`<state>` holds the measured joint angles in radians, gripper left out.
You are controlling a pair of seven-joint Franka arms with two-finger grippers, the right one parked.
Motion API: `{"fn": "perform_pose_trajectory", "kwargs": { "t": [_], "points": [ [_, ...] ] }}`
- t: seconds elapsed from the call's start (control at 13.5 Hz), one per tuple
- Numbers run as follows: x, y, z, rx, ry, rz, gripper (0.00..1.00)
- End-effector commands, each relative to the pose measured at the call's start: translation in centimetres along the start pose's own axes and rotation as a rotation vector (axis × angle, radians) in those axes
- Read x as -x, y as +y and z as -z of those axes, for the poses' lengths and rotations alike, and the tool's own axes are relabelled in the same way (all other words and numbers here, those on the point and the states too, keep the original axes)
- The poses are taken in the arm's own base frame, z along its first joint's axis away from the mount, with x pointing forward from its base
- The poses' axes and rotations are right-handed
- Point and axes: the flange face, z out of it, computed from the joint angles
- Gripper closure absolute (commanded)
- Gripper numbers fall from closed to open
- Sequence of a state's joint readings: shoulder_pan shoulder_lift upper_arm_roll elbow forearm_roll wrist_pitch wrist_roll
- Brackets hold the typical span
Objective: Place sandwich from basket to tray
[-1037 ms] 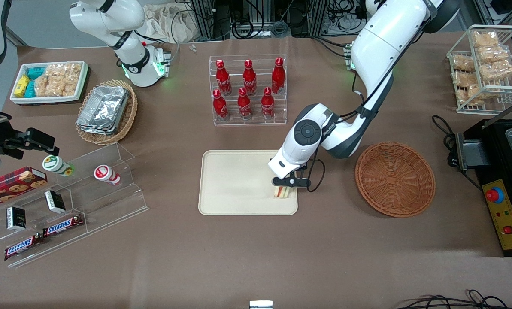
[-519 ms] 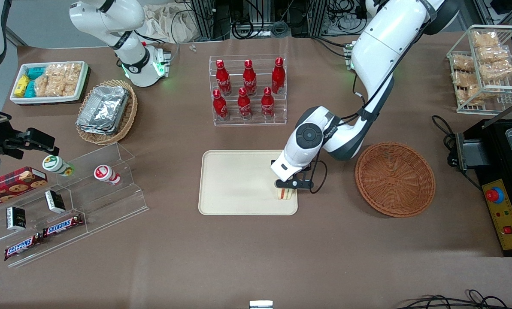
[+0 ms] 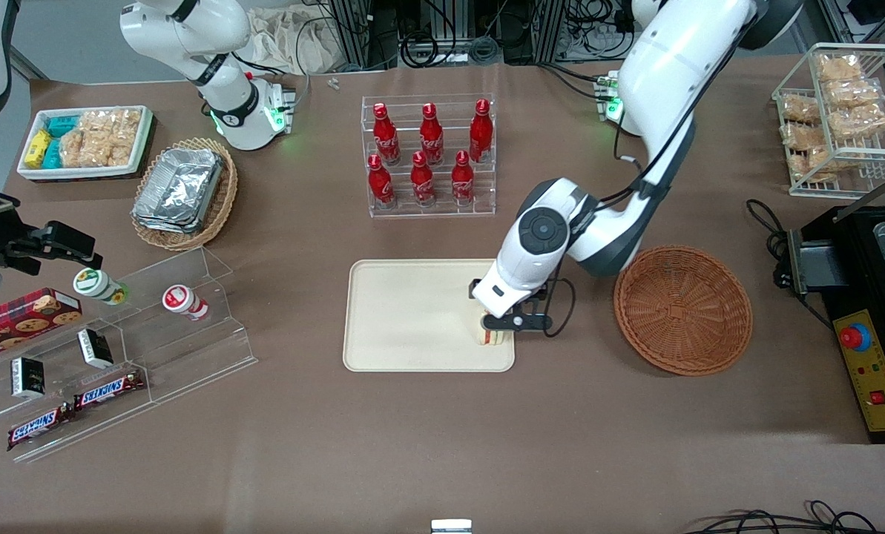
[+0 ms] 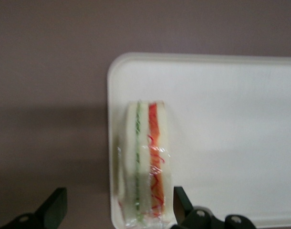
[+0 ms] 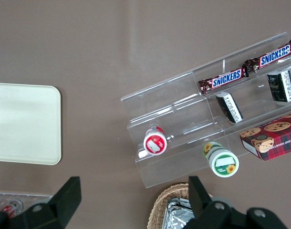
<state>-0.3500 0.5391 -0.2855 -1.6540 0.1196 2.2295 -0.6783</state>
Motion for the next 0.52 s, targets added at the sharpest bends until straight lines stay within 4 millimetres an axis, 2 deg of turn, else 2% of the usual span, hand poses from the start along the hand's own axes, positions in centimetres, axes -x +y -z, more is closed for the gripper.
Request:
{"fn": "perform_pose_trajectory", "kwargs": {
  "t": [0.0,0.15,0.3,0.44],
  "points": [
    [-1.7,-2.2,9.3,-0.065,0.015,0.025,0.0],
    [-2.6,-5.3,14.0,-0.076,0.002,0.02,0.0],
    [-3.3,-10.7,18.4,-0.064,-0.028,0.01,0.0],
    [-2.8,-16.0,22.4,-0.048,-0.091,-0.052,0.0]
  ]
}}
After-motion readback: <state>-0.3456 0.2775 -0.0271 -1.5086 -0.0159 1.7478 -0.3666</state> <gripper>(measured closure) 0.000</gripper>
